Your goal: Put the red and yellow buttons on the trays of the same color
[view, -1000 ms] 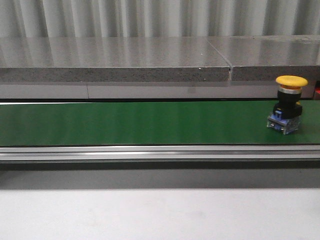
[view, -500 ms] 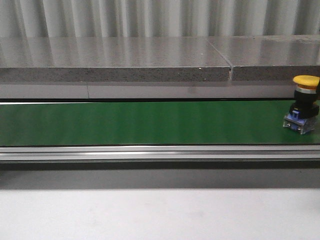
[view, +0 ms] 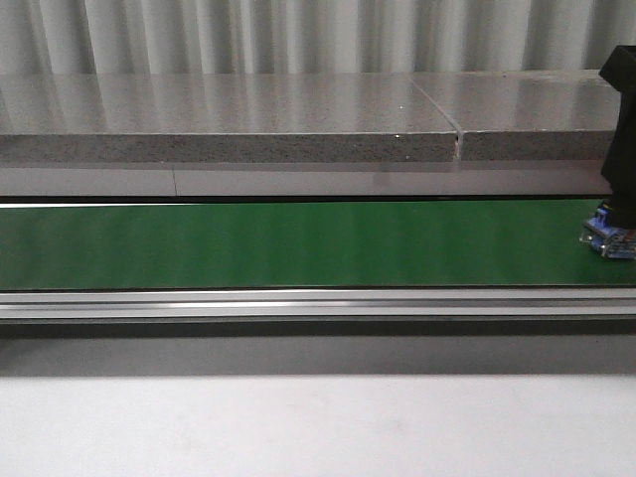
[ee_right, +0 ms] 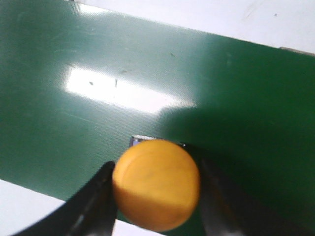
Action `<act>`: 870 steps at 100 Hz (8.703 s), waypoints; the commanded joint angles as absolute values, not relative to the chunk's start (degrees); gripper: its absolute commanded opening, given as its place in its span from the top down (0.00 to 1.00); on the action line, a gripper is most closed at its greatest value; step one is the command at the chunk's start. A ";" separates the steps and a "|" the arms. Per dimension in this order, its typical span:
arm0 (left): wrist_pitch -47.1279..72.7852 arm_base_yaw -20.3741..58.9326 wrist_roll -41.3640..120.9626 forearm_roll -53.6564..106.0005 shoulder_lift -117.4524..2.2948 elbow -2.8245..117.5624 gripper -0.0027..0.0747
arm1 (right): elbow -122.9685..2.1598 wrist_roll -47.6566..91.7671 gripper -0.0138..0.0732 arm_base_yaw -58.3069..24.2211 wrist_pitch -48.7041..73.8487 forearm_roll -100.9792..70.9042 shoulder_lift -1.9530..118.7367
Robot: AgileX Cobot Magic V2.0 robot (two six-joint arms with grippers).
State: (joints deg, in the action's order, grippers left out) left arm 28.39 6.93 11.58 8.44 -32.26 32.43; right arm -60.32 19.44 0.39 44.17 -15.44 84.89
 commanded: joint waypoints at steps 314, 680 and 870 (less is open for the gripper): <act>24.19 7.46 11.14 9.09 -32.33 34.12 0.99 | -52.98 -0.76 0.29 51.25 35.02 -15.73 87.88; 24.19 7.46 11.14 9.09 -32.33 34.12 0.99 | -12.96 0.37 0.92 0.41 5.15 -4.42 12.18; 24.62 7.46 11.14 9.09 -32.33 34.00 0.99 | 0.57 -9.16 0.92 2.16 -0.86 6.14 -1.76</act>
State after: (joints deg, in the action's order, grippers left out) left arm 28.39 6.93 11.58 8.44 -32.26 32.43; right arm 1.65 -9.15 1.72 4.03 5.64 -0.52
